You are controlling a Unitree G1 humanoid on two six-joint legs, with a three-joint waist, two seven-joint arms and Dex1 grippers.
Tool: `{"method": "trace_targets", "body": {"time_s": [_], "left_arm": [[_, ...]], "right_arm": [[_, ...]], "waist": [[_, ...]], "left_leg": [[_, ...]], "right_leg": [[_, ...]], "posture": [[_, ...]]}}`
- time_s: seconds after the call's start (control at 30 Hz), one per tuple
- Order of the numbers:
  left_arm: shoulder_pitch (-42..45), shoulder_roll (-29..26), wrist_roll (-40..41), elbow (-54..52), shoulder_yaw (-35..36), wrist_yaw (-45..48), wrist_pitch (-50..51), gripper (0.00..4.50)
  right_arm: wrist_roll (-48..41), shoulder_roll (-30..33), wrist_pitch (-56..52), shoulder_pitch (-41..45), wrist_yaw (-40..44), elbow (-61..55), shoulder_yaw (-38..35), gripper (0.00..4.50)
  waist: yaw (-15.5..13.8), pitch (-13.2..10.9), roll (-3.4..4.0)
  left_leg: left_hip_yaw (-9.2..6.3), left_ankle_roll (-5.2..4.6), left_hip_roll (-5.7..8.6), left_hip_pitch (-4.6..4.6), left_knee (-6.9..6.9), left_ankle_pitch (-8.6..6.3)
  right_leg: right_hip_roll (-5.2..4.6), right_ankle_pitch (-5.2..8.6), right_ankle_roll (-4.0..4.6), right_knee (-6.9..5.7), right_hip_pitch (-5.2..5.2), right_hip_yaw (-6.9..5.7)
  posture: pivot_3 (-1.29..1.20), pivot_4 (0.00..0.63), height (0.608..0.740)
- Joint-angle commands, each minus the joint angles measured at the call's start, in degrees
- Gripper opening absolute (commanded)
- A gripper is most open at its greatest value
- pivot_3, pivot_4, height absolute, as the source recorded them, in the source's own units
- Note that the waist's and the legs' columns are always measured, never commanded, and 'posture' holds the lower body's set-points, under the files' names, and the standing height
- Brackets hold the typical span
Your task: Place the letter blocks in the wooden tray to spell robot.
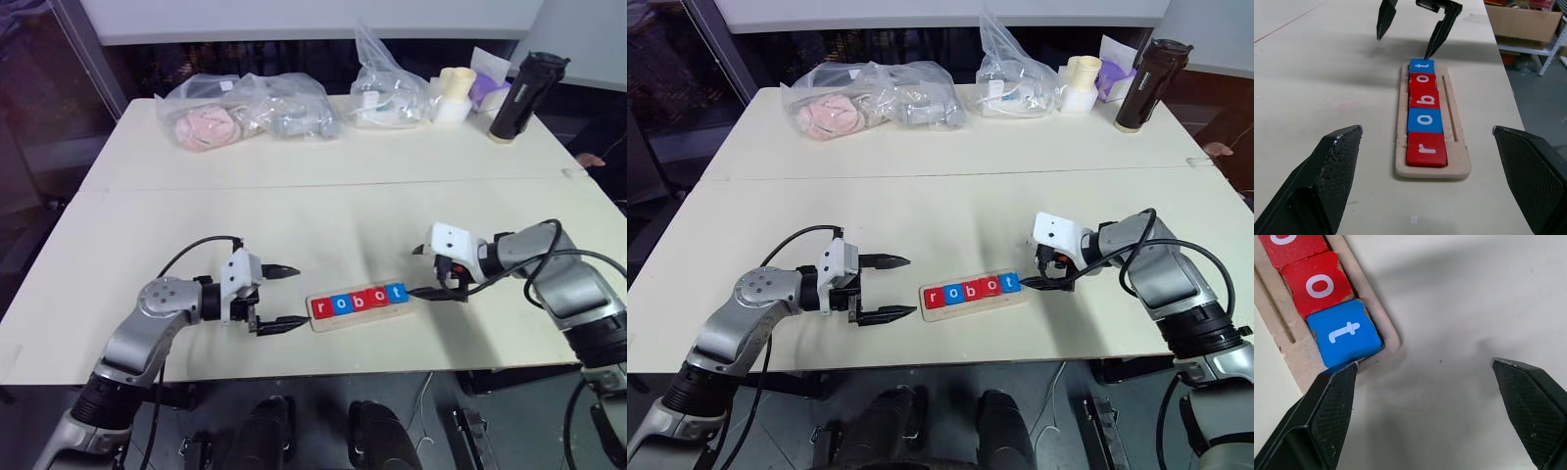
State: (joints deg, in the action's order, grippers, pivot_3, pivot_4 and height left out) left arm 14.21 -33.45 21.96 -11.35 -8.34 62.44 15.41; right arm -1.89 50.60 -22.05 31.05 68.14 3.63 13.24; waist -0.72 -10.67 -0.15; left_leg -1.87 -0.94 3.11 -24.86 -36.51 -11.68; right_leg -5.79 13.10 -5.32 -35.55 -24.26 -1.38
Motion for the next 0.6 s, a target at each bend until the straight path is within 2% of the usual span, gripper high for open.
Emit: {"method": "trace_targets", "body": {"time_s": [0.03,0.2,0.4,0.6], "left_arm": [[0.07,-0.27,0.28,-1.2,0.4,0.11,-0.37,4.5],[-0.31,-0.41,0.46,-1.76,0.73,-0.4,0.18,4.5],[-0.8,-0.87,0.86,-2.15,1.49,-1.03,1.17,4.5],[-1.56,-1.88,2.01,-3.31,2.52,-1.52,3.5,4.5]], "right_arm": [[0.23,-0.25,0.63,1.42,0.27,-1.09,-0.2,4.49],[1.26,0.71,1.44,1.11,0.7,-1.06,-0.46,4.49],[1.14,5.38,2.65,-2.13,2.15,-2.36,-3.03,4.49],[-4.62,8.42,-4.77,-8.2,2.01,-12.28,-9.61,4.49]], "waist": [[0.0,0.0,0.0],[-0.01,0.0,0.0],[-0.14,0.0,0.0],[0.08,0.0,0.02]], "left_leg": [[0.0,0.0,0.0,0.0,0.0,0.0],[0.0,0.0,0.0,0.0,-0.01,0.0],[0.0,0.0,0.01,0.0,-0.01,0.0],[0.0,0.0,-0.01,0.0,0.0,0.0]], "right_leg": [[0.0,0.0,0.0,-0.01,0.0,0.0],[0.0,0.0,0.0,-0.01,0.0,0.0],[-0.01,0.0,0.0,0.01,0.01,0.0],[-0.02,0.0,0.0,-0.04,-0.02,0.04]], "posture": [[0.0,0.15,0.738],[0.0,0.15,0.738],[0.0,0.15,0.738],[0.0,0.15,0.738]]}}
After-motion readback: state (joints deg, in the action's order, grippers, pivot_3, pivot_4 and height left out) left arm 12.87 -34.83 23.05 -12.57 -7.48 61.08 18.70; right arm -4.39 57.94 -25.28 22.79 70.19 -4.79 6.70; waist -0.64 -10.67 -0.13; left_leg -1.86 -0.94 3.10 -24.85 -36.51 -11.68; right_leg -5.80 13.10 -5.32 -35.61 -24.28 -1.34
